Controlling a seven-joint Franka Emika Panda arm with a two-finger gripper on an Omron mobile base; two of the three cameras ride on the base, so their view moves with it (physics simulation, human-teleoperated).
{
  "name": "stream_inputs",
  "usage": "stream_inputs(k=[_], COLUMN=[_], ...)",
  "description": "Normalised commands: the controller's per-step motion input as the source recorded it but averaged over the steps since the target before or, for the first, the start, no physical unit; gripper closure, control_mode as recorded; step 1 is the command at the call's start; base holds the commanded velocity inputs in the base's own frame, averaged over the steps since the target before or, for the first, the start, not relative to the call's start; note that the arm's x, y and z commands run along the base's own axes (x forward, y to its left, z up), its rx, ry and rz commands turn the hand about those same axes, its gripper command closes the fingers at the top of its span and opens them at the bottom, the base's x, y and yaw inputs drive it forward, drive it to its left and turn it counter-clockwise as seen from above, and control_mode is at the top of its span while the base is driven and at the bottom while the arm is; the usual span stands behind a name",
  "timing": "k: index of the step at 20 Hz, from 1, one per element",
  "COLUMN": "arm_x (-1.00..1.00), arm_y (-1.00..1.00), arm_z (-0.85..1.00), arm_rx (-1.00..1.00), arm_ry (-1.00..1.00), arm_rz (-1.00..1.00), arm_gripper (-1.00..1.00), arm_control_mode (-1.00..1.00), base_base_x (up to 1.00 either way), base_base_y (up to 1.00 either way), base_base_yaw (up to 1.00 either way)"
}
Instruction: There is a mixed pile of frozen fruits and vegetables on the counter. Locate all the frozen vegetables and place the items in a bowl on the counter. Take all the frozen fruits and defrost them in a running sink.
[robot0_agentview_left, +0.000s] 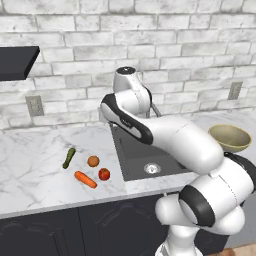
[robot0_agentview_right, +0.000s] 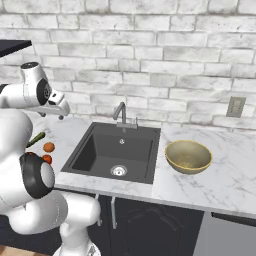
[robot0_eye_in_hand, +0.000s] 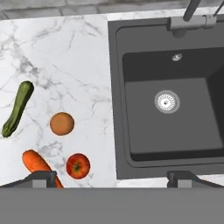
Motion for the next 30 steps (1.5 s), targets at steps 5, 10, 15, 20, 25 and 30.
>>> stream_inputs(k=[5,10,15,20,25,30], arm_x=[0.10,0.06,0.05,0.05,0.08,0.14], arm_y=[0.23,0.22,0.22,0.23,0.26,0.26], arm_z=[-0.20,-0.17,-0.11,-0.11,-0.14,-0.12], arm_rx=[0.00,0.00,0.02,0.01,0.00,0.00], arm_ry=[0.03,0.06,0.07,0.05,0.00,0.00], arm_rz=[0.00,0.00,0.00,0.00,0.00,0.00], arm_gripper=[-1.00,-1.00,-1.00,-1.00,-1.00,-1.00], arm_control_mode=[-1.00,-1.00,-1.00,-1.00,-1.00,-1.00], base_base_x=[0.00,0.00,0.00,0.00,0.00,0.00], base_base_y=[0.00,0.00,0.00,0.00,0.00,0.00], base_base_yaw=[0.00,0.00,0.00,0.00,0.00,0.00])
